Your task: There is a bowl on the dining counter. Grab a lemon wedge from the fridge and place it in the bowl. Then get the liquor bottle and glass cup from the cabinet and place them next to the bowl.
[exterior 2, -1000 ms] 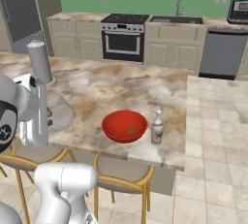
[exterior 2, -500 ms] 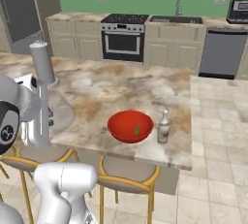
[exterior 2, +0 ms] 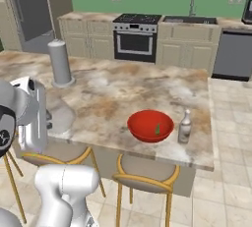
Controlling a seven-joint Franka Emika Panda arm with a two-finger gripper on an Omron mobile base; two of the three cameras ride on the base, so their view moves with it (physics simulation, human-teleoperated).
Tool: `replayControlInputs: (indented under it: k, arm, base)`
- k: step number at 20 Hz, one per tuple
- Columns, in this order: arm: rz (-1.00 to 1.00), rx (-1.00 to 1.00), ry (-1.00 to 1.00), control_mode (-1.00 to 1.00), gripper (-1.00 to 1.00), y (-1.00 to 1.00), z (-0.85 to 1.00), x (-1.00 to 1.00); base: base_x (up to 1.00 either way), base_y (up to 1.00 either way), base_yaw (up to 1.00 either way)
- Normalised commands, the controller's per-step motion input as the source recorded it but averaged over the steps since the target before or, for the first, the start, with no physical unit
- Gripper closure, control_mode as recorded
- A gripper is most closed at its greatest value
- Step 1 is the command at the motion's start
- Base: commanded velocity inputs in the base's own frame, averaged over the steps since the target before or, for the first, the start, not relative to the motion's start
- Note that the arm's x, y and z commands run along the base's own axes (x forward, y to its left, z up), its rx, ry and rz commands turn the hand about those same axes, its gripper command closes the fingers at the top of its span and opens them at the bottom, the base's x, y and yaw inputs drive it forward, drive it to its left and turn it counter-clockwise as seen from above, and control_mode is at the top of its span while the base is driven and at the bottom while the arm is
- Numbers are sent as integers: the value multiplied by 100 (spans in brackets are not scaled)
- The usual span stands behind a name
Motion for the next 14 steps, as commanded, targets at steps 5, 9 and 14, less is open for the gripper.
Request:
replayControlInputs:
  k: [5,9,14]
  arm:
    - [0,0,0,100,100,0,0,0]
    - [0,0,2,-100,100,0,-1,25]
    - [0,0,23,-100,100,0,-37,99]
  base:
    - [100,43,-1]
    - [75,16,0]
    - [0,0,0]
